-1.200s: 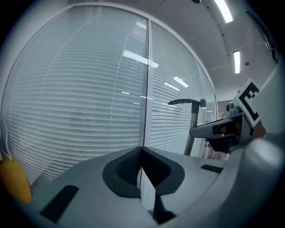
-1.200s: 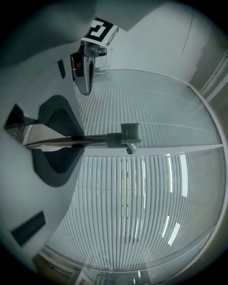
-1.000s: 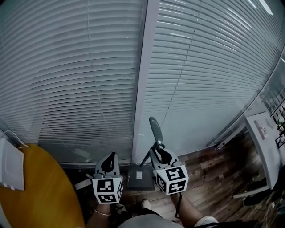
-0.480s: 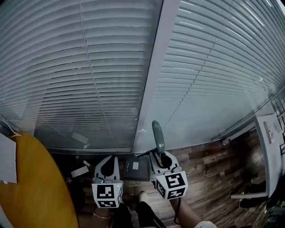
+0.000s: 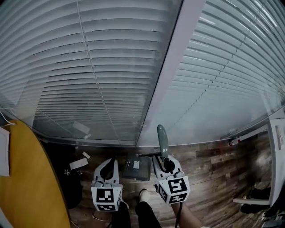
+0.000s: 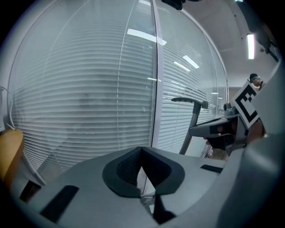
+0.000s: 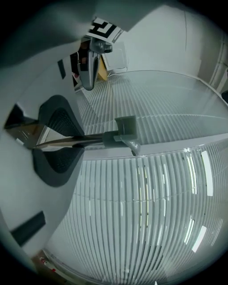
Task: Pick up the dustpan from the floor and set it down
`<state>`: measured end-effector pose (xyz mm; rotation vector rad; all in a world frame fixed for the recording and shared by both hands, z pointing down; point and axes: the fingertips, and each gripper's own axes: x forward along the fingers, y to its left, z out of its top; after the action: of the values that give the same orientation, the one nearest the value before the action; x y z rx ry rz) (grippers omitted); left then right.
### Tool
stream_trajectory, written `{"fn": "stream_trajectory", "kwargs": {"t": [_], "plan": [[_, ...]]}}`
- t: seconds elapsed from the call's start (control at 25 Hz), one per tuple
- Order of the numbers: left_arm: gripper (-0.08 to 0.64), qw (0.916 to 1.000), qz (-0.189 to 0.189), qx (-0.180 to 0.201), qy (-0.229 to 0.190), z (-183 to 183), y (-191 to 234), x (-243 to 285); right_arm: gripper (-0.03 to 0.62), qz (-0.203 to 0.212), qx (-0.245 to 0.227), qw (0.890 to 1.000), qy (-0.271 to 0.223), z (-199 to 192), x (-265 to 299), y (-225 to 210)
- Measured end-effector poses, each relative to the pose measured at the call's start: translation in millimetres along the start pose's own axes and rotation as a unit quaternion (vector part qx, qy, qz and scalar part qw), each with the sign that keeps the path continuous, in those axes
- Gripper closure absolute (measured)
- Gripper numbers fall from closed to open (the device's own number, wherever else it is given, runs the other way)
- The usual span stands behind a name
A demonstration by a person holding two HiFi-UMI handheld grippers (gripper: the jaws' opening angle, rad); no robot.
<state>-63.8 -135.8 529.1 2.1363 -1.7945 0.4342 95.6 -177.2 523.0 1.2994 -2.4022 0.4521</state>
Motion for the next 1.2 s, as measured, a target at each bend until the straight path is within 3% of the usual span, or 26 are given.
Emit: {"fn": "stream_trajectory", "kwargs": {"t": [0.52, 0.8, 1.2], "plan": [[0.543, 0.9986, 0.032, -0.018, 0.038, -50, 8, 12, 0.499, 0.027, -0.010, 0.999, 0.018, -44, 25, -4], [0.543, 0.9984, 0.030, -0.027, 0.041, -99, 7, 25, 0.499, 0.029, -0.035, 0.999, 0.026, -89, 44, -6], [0.543, 0.9978, 0.029, -0.021, 0.057, -109, 8, 32, 0.499, 0.032, -0.041, 0.998, 0.029, -96, 64, -12]]}}
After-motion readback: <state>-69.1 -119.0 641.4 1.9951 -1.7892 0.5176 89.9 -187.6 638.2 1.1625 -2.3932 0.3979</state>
